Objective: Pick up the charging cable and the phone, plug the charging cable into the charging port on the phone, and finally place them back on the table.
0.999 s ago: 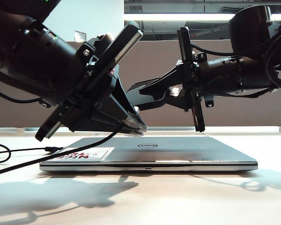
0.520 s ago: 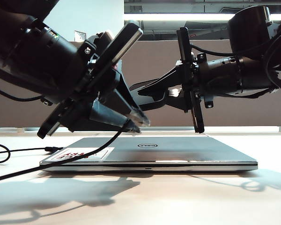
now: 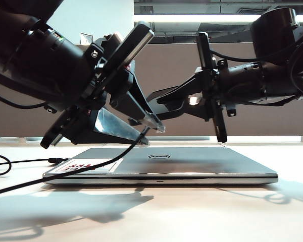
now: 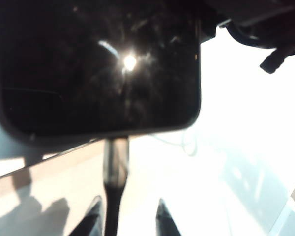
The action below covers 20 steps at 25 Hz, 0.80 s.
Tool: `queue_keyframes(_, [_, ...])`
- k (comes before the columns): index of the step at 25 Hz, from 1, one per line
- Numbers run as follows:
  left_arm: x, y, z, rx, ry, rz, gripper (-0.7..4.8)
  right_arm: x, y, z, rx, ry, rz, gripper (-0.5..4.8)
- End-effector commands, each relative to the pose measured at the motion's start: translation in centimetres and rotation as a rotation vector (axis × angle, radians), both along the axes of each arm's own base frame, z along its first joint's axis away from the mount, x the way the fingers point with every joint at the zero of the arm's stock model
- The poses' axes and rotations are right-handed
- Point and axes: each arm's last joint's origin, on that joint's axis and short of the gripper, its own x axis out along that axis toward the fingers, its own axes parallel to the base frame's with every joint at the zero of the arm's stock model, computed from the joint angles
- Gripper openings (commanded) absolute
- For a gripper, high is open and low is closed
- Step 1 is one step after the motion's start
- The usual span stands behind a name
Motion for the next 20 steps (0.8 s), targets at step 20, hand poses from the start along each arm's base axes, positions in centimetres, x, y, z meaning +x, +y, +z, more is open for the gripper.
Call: queue_keyframes(20, [-0.1,1.1,4.3,-0.111,-0.236,-0.019,-0.05,1.1,-7.3,2.5,-0.098,-0.025,-0.201,-0.06])
